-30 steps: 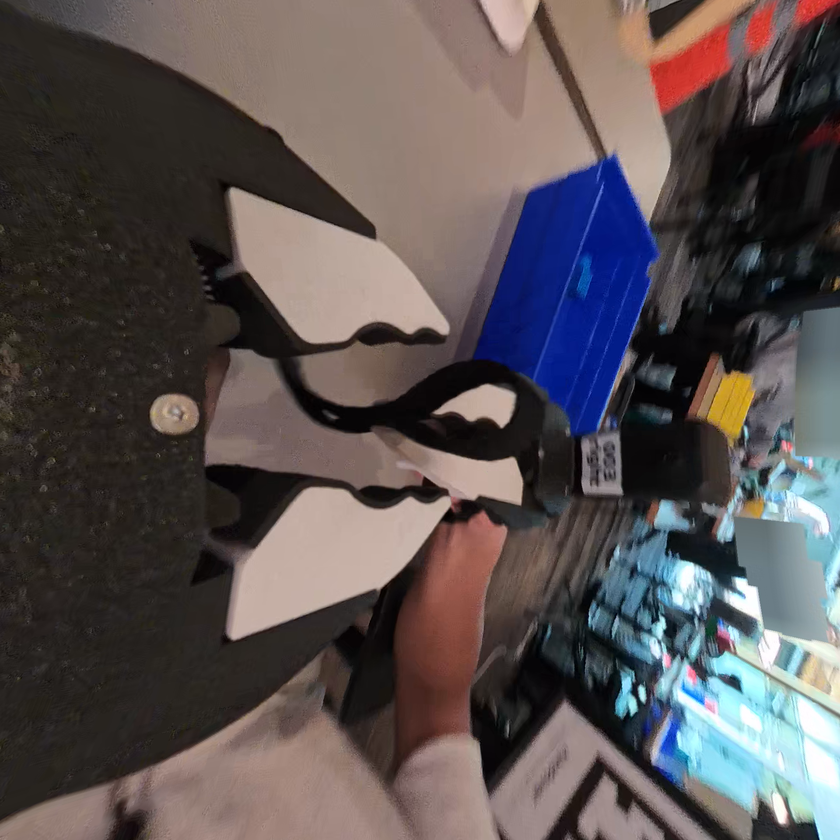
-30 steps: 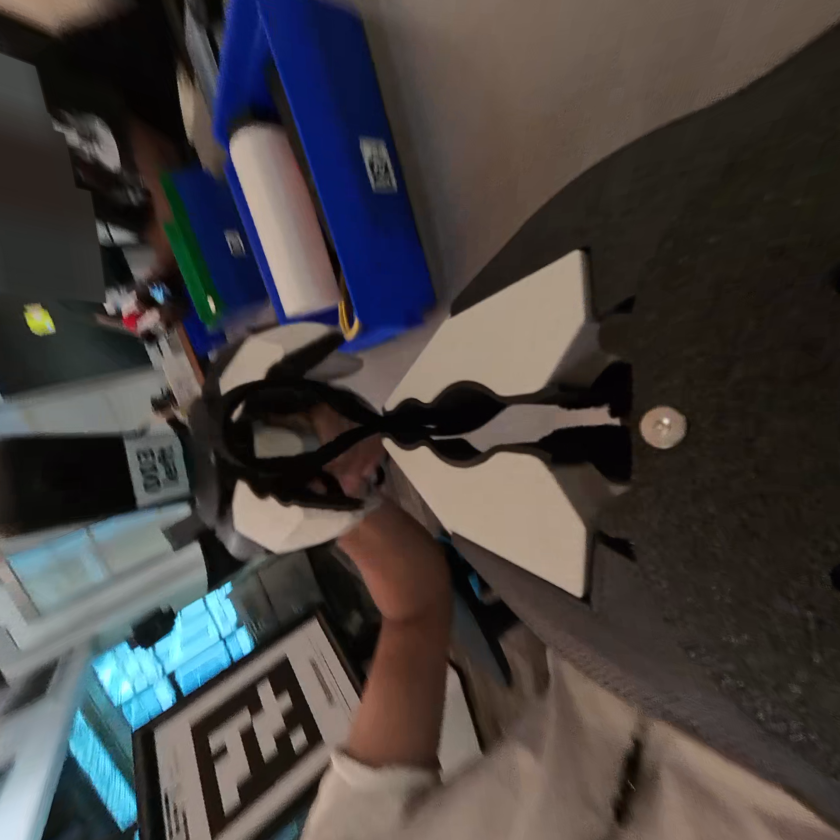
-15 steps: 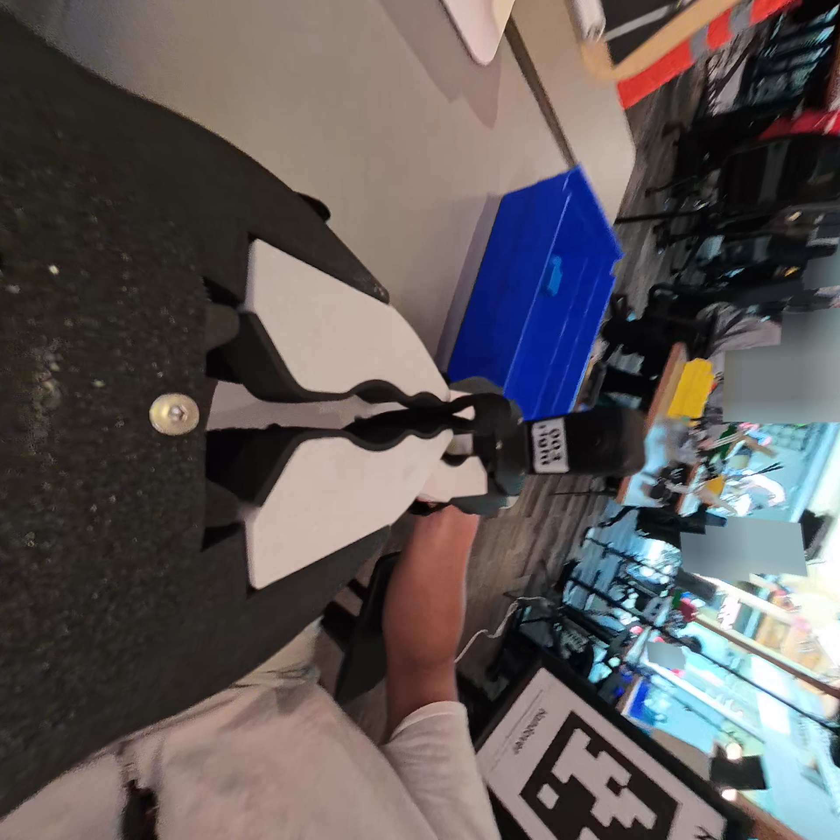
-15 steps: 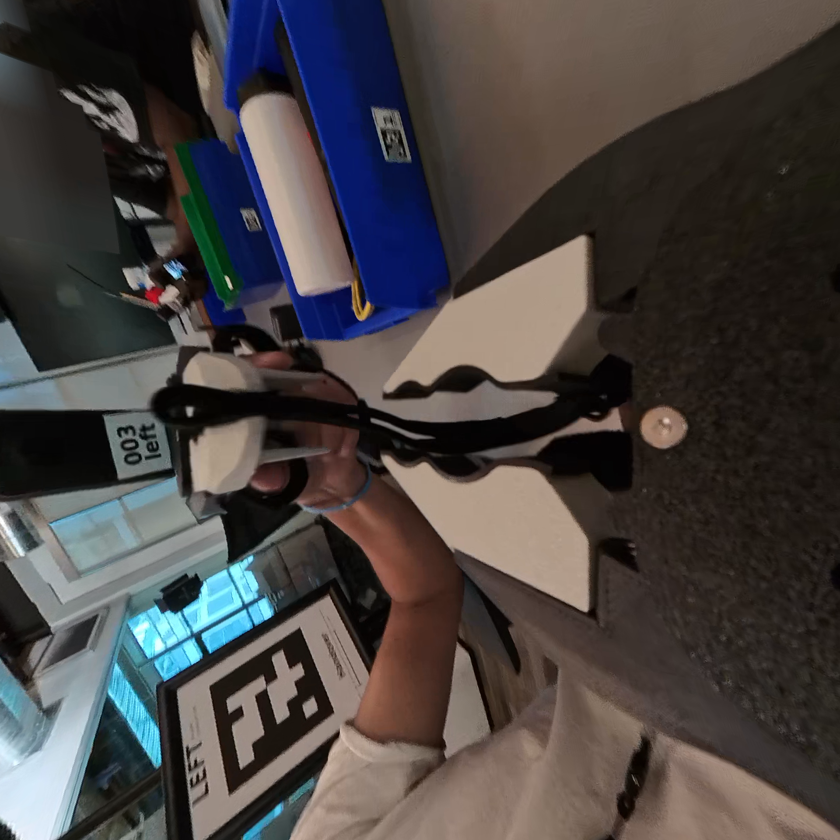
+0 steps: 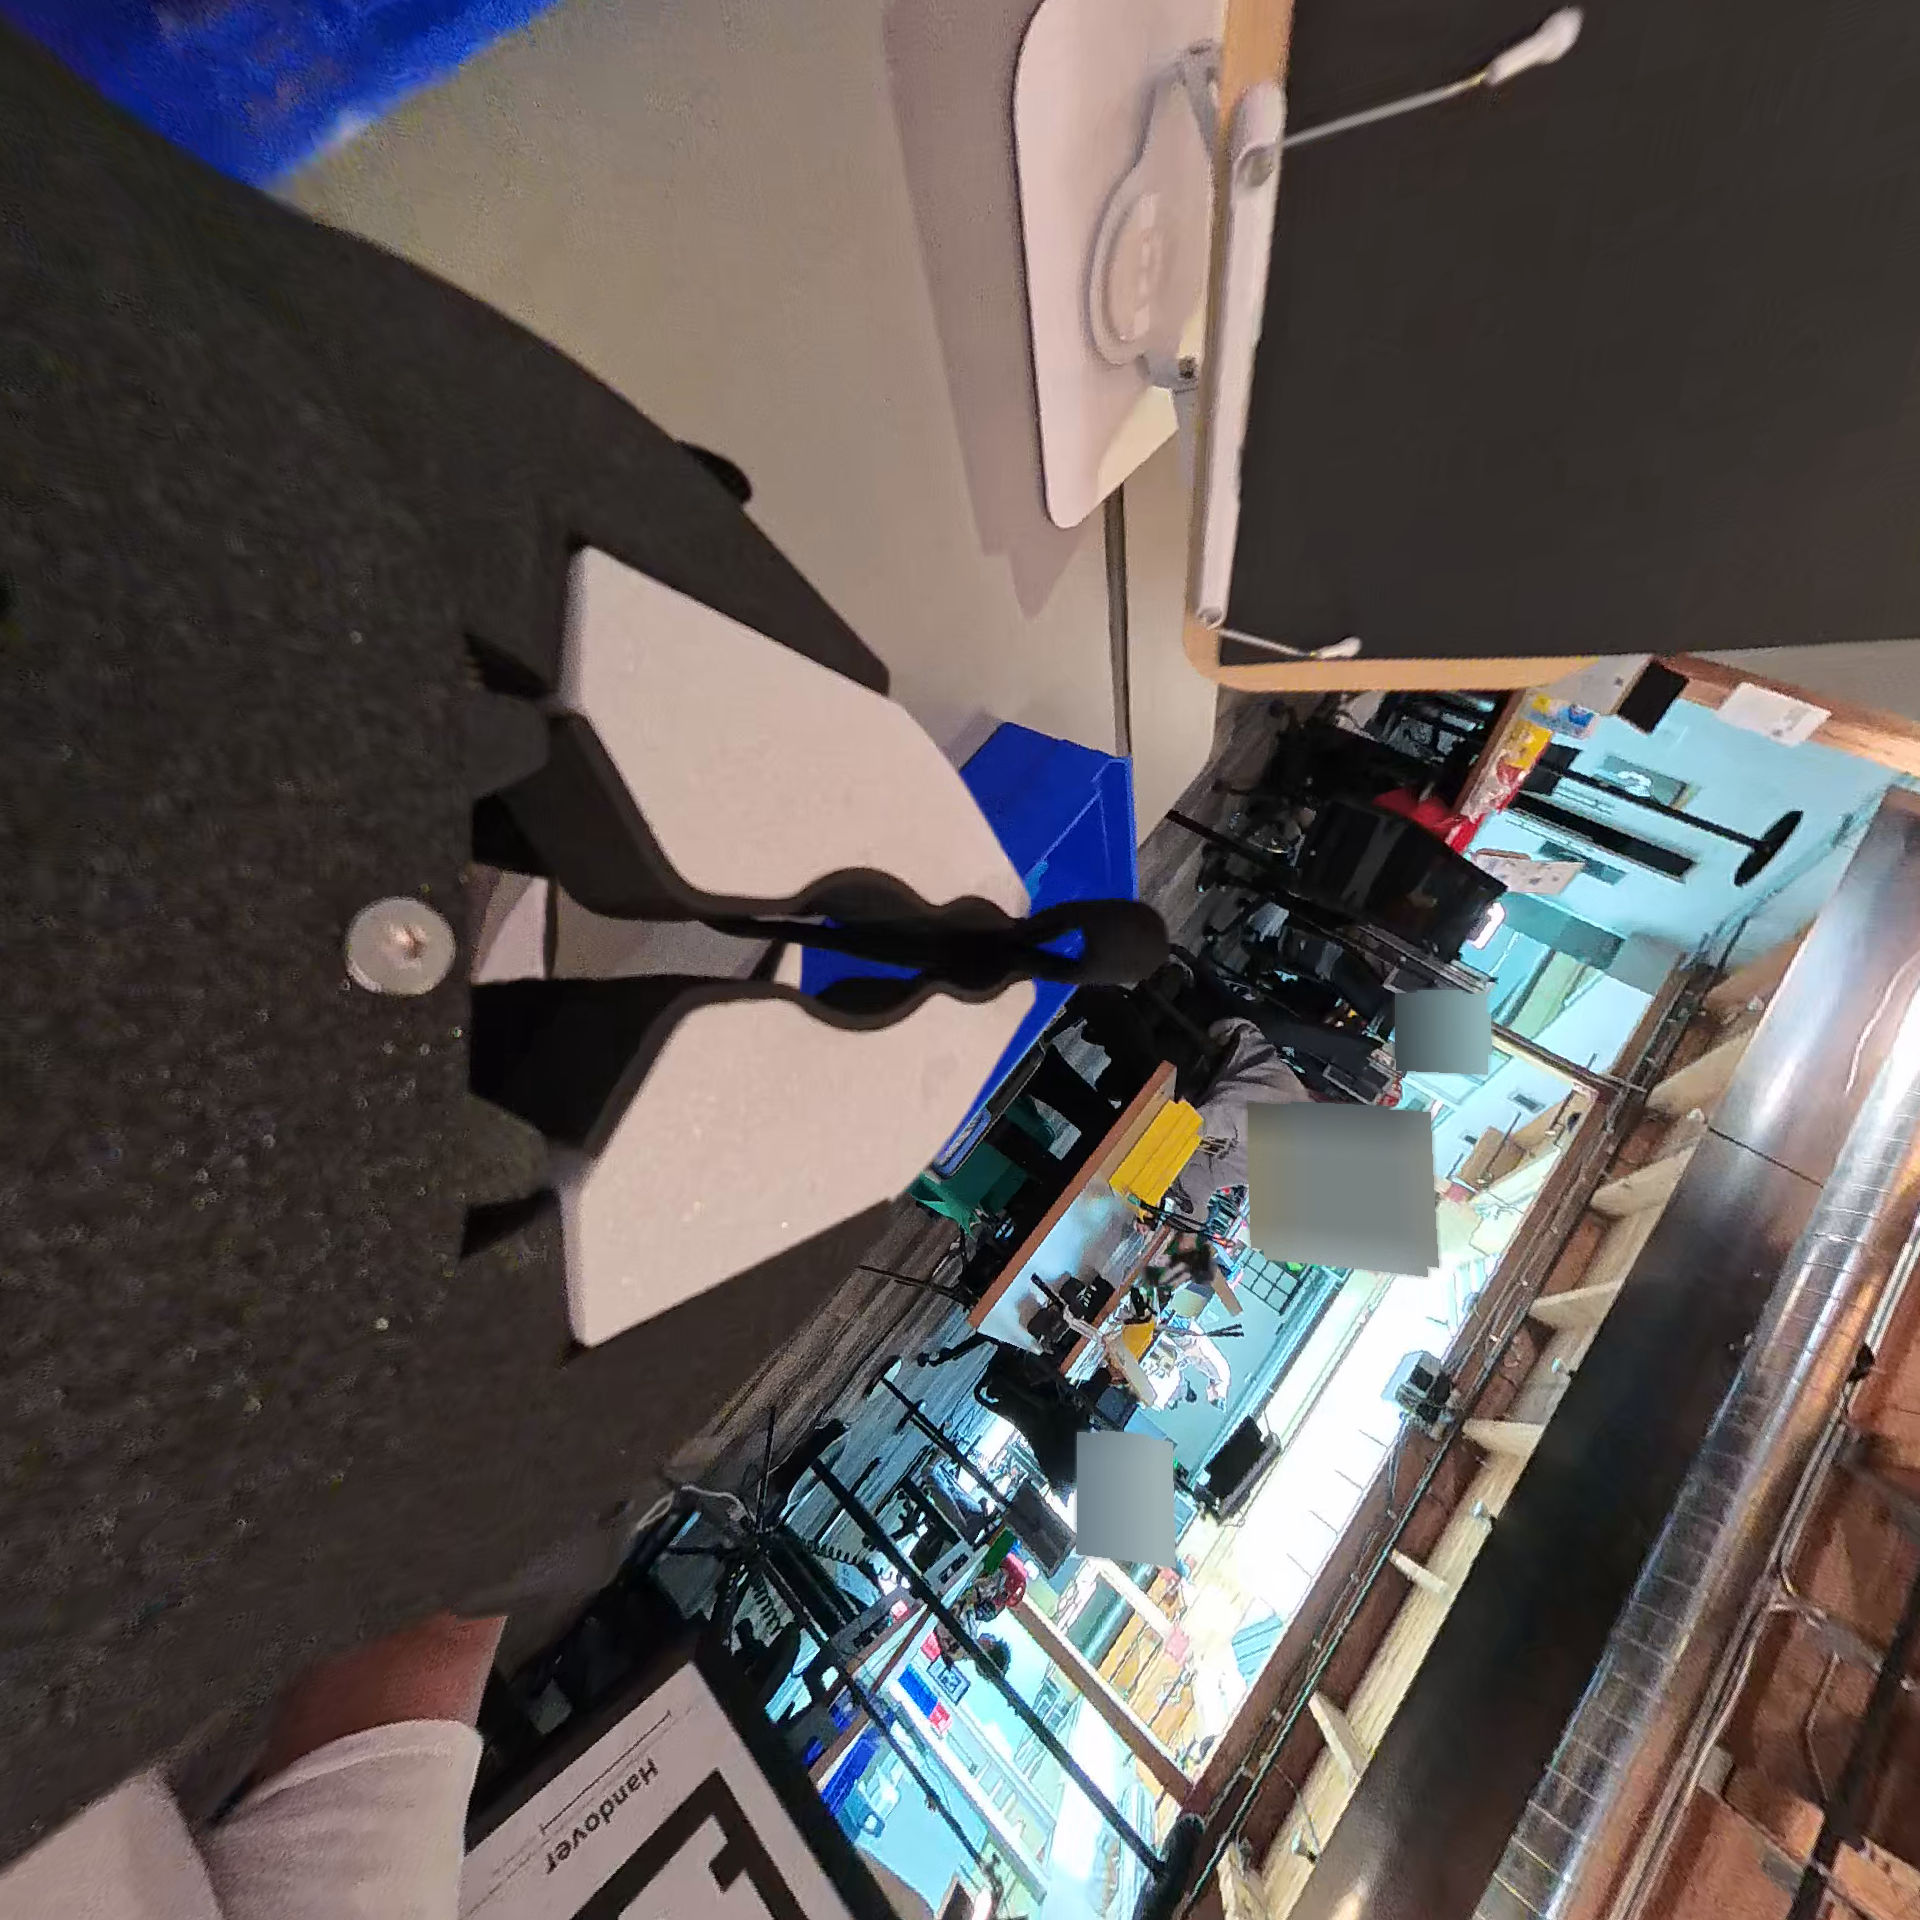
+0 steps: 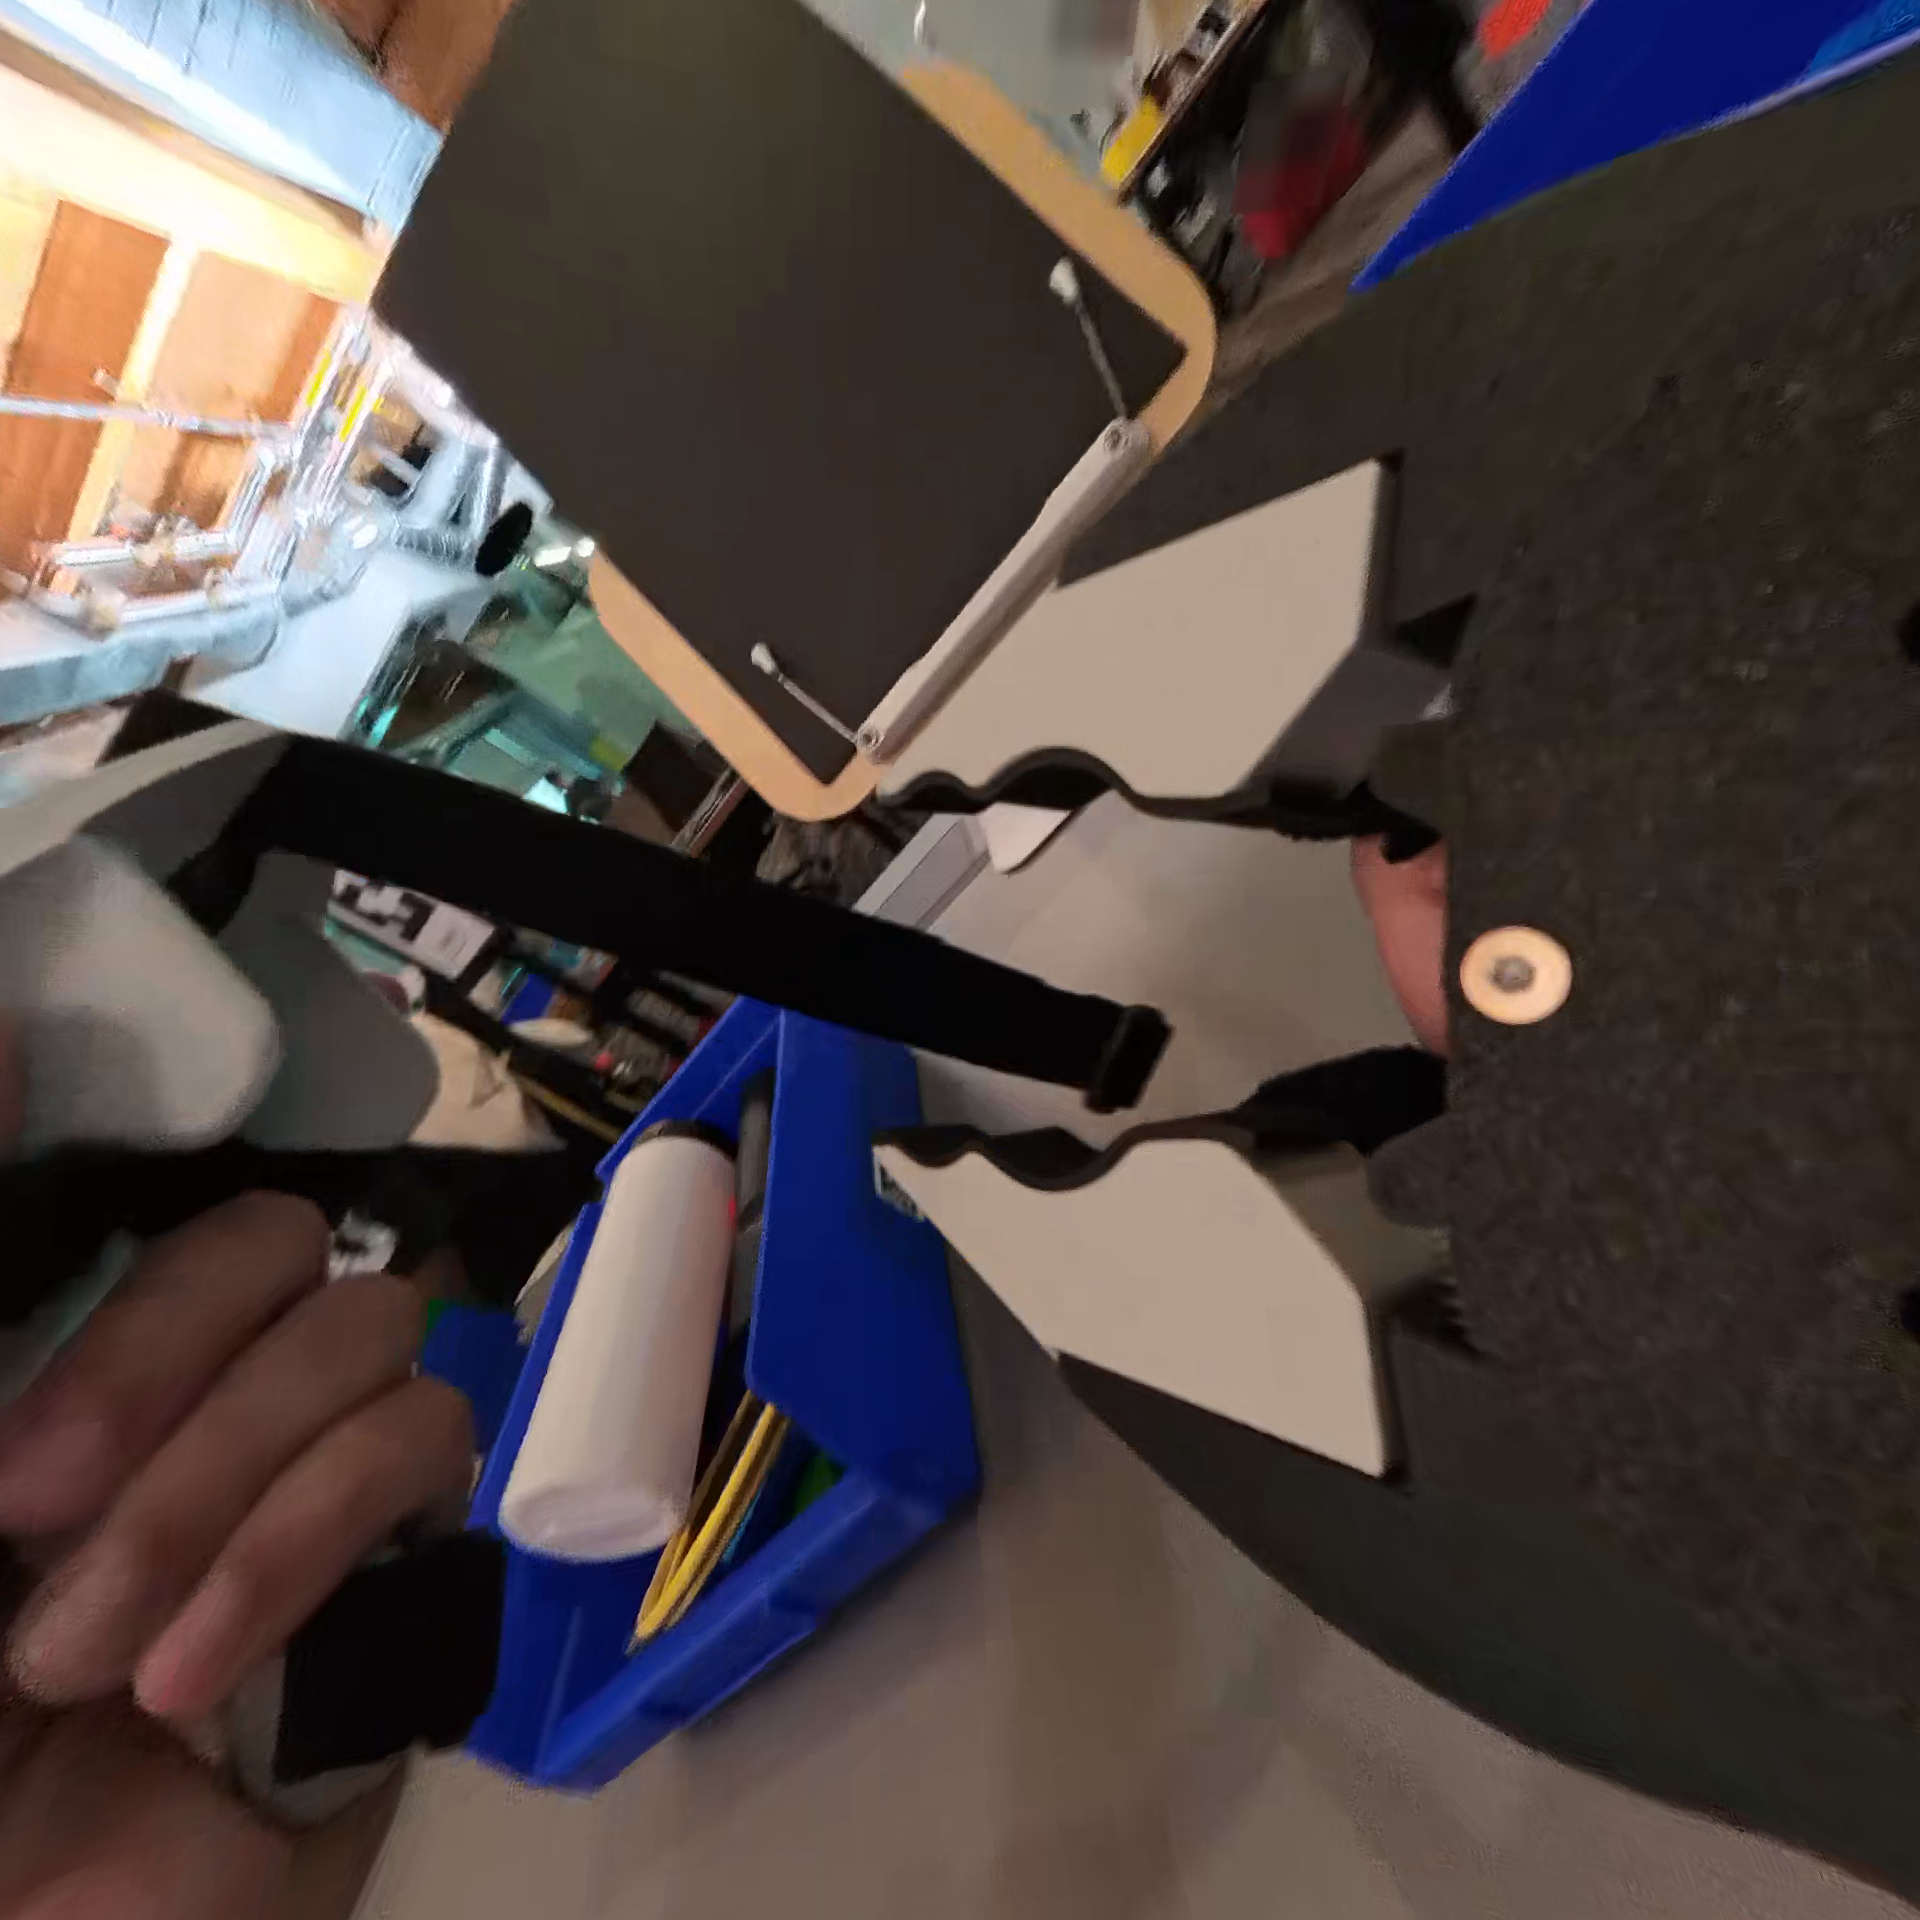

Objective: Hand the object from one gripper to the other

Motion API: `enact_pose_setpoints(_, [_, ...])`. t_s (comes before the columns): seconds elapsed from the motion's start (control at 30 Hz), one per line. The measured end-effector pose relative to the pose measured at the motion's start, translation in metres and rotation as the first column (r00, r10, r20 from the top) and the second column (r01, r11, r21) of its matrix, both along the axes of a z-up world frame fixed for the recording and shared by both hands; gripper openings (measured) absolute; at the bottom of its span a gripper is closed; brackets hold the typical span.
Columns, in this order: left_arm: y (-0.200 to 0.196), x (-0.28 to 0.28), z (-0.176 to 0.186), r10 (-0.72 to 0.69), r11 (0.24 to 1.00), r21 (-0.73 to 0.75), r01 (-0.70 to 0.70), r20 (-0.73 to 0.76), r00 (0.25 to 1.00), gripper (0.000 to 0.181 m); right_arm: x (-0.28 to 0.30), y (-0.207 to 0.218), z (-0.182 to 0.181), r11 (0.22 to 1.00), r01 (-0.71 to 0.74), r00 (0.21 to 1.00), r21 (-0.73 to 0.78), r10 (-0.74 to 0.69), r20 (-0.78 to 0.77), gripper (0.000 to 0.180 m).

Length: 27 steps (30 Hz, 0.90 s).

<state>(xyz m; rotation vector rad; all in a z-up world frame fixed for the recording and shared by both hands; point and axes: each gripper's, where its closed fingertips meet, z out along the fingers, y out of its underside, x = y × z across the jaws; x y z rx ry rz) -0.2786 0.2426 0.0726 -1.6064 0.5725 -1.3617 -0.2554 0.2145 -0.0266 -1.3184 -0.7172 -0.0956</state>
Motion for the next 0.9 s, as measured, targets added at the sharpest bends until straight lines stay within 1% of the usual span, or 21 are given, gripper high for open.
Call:
enact_pose_setpoints(0.1, [-0.009, 0.018, -0.011, -0.025, 0.999, -0.031, 0.024, -0.018, 1.000, 0.005, 0.006, 0.006, -0.001, 0.996, 0.084, 0.996, -0.042, -0.085, -0.040, 0.057])
enact_pose_setpoints(0.17, [-0.015, 0.028, -0.016, -0.050, 0.998, -0.031, 0.049, -0.036, 0.998, 0.004, 0.016, 0.012, -0.005, 0.989, 0.123, 0.990, -0.081, -0.128, -0.063, 0.045])
enact_pose_setpoints(0.27, [-0.018, 0.033, -0.017, -0.060, 0.998, -0.019, 0.060, -0.036, 0.998, 0.004, 0.023, 0.012, -0.009, 0.989, 0.100, 0.990, -0.106, -0.109, -0.085, 0.016])
enact_pose_setpoints(0.4, [-0.023, 0.036, -0.013, -0.115, 0.993, -0.033, 0.115, 0.005, 0.993, 0.007, 0.021, 0.010, -0.008, 0.992, 0.071, 0.995, -0.105, -0.078, -0.066, 0.011])
enact_pose_setpoints(0.43, [-0.023, 0.036, -0.013, -0.127, 0.991, -0.035, 0.127, 0.004, 0.992, 0.011, 0.019, 0.010, -0.008, 0.992, 0.053, 0.996, -0.115, -0.061, -0.066, 0.010])
enact_pose_setpoints(0.53, [-0.021, 0.034, -0.016, -0.130, 0.992, -0.010, 0.129, -0.050, 0.990, 0.035, 0.018, 0.010, -0.009, 0.989, 0.007, 0.996, -0.148, -0.019, -0.085, 0.009])
enact_pose_setpoints(0.63, [-0.016, 0.028, -0.025, -0.096, 0.991, 0.070, 0.111, -0.195, 0.976, 0.056, 0.021, 0.011, -0.005, 0.978, -0.065, 0.990, -0.196, 0.038, -0.138, 0.007])
enact_pose_setpoints(0.7, [-0.014, 0.023, -0.034, -0.071, 0.984, 0.134, 0.118, -0.315, 0.947, 0.065, 0.023, 0.011, -0.003, 0.959, -0.142, 0.977, -0.247, 0.095, -0.191, 0.002])
enact_pose_setpoints(0.77, [-0.019, 0.018, -0.043, -0.077, 0.965, 0.196, 0.176, -0.431, 0.899, 0.061, 0.022, 0.007, 0.001, 0.915, -0.270, 0.942, -0.299, 0.187, -0.279, 0.001])
enact_pose_setpoints(0.83, [-0.032, 0.015, -0.056, -0.095, 0.926, 0.253, 0.280, -0.562, 0.822, 0.052, 0.016, -0.002, 0.001, 0.809, -0.439, 0.877, -0.392, 0.289, -0.385, 0.002])
enact_pose_setpoints(0.87, [-0.039, 0.014, -0.064, -0.097, 0.900, 0.278, 0.336, -0.624, 0.775, 0.051, 0.019, -0.002, 0.004, 0.763, -0.491, 0.841, -0.420, 0.291, -0.456, 0.002])
enact_pose_setpoints(0.9, [-0.045, 0.014, -0.071, -0.089, 0.875, 0.301, 0.380, -0.671, 0.736, 0.049, 0.024, -0.001, 0.010, 0.733, -0.536, 0.798, -0.418, 0.279, -0.534, 0.001])
